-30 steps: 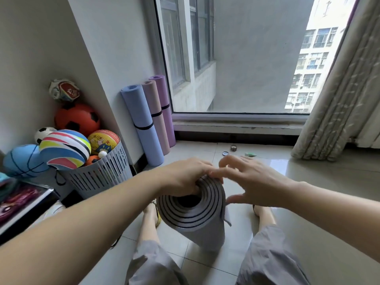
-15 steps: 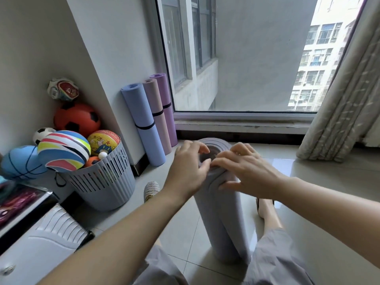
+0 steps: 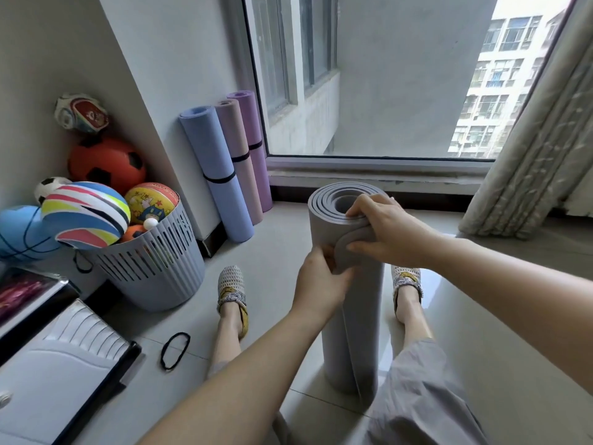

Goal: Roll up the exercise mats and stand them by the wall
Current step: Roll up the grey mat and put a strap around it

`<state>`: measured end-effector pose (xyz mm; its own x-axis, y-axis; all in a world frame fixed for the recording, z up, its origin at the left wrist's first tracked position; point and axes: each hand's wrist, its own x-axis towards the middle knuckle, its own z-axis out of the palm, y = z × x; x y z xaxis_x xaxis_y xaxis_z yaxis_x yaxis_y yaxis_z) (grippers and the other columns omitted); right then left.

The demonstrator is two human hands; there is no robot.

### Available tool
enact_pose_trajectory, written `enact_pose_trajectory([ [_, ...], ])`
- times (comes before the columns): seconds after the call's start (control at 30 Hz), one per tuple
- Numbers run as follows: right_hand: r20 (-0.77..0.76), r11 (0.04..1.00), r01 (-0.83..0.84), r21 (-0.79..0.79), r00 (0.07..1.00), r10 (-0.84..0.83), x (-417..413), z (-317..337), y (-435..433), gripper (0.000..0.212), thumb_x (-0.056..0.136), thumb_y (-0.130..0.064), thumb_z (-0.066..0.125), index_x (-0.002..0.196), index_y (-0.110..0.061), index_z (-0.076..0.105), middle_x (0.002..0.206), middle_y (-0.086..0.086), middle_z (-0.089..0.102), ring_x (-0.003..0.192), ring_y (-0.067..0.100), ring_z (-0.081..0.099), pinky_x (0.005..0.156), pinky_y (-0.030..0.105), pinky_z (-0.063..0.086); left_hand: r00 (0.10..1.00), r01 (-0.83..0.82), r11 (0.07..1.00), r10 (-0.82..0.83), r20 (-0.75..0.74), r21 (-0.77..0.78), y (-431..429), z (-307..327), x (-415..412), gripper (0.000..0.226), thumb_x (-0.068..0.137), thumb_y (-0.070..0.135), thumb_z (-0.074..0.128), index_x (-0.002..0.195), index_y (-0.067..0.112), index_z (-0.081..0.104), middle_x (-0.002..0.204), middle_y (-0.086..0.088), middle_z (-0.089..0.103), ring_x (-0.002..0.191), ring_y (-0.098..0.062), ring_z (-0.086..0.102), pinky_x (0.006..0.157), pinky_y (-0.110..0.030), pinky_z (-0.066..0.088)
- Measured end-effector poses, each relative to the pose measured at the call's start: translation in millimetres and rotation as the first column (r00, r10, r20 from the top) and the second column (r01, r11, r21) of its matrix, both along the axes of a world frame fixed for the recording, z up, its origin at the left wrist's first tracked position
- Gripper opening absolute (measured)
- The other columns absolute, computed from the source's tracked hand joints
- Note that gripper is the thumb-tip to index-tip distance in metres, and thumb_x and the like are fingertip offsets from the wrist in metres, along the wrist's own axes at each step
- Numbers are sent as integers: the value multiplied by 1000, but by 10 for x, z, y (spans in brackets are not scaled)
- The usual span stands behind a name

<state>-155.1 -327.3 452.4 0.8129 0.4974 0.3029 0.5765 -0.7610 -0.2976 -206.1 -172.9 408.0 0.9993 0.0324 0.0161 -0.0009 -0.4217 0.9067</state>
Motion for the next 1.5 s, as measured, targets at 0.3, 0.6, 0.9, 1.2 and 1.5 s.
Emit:
enact_pose_trajectory([
  [0.3,-50,999,-51,12,997,51,-106,45,-22,54,71,-44,60,115,-17,45,108,-7,47,118,13,37,96,35,41,629,-70,685,-534,565,725,326,12,313,19,89,31,45,90,17,57,150,-9,31,139,-44,21,109,-58,29],
  [0.6,-76,990,-53,-134,996,43,-115,121,-142,67,70,-38,77,124,-22,40,115,-3,50,112,12,45,92,27,41,586,50,582,-675,448,811,392,235,398,21,85,20,69,99,6,62,128,-13,61,124,-40,52,87,-52,54],
  [0.9,-15,892,-17,-451,1000,11,-104,217,-194,79,70,-73,57,133,-28,47,155,-11,24,139,16,9,111,42,29,569,160,646,-678,464,747,371,227,271,20,87,19,68,93,15,50,133,-9,59,132,-36,46,93,-50,52],
  [1.2,105,983,94,-159,991,-78,-227,-31,-144,79,55,-74,54,107,-15,64,108,-4,59,128,23,36,95,52,42,792,273,617,-580,192,738,236,352,226,71,88,10,58,150,20,24,154,1,30,144,-13,18,116,-32,25],
  [1.5,-89,855,-52,-515,996,7,-417,318,-191,67,71,-63,66,128,-35,45,136,-21,41,144,17,-5,114,44,18,743,221,451,-652,150,865,369,532,15,49,89,7,53,135,20,41,145,4,35,138,-12,23,101,-40,43],
])
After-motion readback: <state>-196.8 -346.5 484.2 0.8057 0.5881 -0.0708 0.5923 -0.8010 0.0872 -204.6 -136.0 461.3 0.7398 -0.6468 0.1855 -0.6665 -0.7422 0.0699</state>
